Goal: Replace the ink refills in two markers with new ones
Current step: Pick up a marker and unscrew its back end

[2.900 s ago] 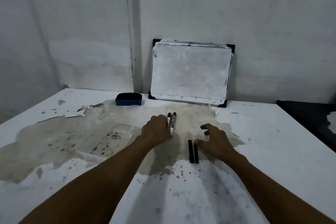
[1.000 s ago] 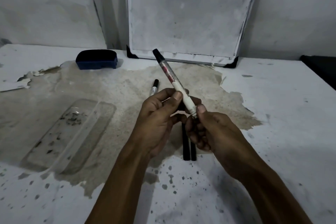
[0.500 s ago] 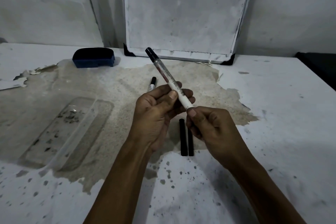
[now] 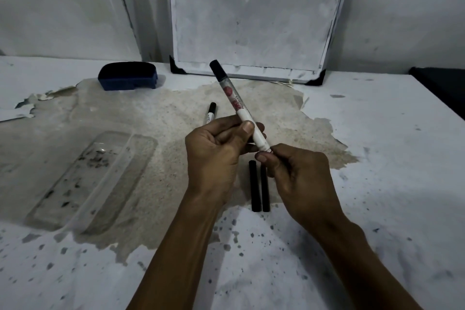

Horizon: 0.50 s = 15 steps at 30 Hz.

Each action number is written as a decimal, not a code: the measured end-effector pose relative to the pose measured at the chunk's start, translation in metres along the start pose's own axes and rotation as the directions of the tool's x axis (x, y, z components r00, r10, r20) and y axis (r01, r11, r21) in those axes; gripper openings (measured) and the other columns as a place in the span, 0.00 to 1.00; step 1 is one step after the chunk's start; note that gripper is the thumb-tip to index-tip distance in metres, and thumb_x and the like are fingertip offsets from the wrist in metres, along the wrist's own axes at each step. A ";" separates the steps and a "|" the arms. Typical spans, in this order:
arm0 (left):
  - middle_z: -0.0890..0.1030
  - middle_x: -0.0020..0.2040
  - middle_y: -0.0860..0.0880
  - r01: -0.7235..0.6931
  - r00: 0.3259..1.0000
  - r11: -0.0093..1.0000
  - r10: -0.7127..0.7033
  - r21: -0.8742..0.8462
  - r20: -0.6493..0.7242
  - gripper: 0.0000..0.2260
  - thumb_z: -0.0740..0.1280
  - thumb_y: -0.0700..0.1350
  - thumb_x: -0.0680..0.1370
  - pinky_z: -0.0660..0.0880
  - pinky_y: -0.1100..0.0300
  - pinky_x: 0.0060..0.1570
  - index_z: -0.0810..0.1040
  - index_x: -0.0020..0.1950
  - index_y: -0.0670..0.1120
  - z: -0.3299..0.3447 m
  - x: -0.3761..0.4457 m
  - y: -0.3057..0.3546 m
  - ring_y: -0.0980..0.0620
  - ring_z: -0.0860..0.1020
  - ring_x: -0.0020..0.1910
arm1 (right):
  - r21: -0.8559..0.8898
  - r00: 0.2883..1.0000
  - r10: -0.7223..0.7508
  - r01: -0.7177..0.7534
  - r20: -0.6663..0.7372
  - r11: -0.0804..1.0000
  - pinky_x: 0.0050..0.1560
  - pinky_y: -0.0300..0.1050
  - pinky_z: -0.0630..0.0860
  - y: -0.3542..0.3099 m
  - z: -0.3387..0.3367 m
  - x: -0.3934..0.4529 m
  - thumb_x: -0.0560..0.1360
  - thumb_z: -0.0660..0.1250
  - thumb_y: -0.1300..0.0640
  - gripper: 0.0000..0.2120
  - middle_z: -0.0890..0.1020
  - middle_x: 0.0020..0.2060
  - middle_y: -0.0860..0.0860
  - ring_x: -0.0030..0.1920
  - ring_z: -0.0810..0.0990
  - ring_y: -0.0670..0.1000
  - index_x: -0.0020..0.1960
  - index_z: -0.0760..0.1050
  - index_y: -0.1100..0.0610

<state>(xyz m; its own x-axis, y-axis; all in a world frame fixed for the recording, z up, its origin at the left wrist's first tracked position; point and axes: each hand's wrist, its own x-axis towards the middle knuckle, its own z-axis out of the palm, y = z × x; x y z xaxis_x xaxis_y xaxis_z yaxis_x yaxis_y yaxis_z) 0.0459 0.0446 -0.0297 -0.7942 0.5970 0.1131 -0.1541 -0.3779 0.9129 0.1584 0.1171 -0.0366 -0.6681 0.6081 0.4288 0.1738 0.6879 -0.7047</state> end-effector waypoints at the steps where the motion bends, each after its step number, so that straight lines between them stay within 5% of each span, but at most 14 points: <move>1: 0.88 0.40 0.43 -0.005 1.000 1.000 0.006 0.008 -0.019 0.05 0.69 0.33 0.76 0.83 0.54 0.39 0.84 0.48 0.39 0.001 0.000 -0.001 0.46 0.87 0.39 | -0.046 1.000 -0.018 0.017 -0.017 0.999 0.29 0.47 0.73 0.001 0.001 0.000 0.77 0.64 0.52 0.11 0.80 0.28 0.51 0.27 0.75 0.50 0.44 0.82 0.56; 15: 0.88 0.37 0.46 0.018 0.962 1.000 -0.024 -0.024 -0.273 0.04 0.74 0.33 0.72 0.83 0.55 0.37 0.84 0.44 0.41 0.015 -0.011 -0.003 0.47 0.87 0.36 | -0.352 0.988 -0.104 0.058 -0.114 0.934 0.32 0.43 0.65 0.002 0.008 0.000 0.75 0.67 0.54 0.10 0.79 0.28 0.54 0.30 0.69 0.51 0.41 0.82 0.60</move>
<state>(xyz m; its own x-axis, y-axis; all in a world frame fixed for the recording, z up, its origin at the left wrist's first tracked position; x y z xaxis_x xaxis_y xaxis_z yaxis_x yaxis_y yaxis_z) 0.0639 0.0498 -0.0279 -0.9205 0.3903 -0.0201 -0.1825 -0.3839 0.9051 0.1525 0.1150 -0.0423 -0.5958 0.5743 0.5614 0.3784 0.8173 -0.4345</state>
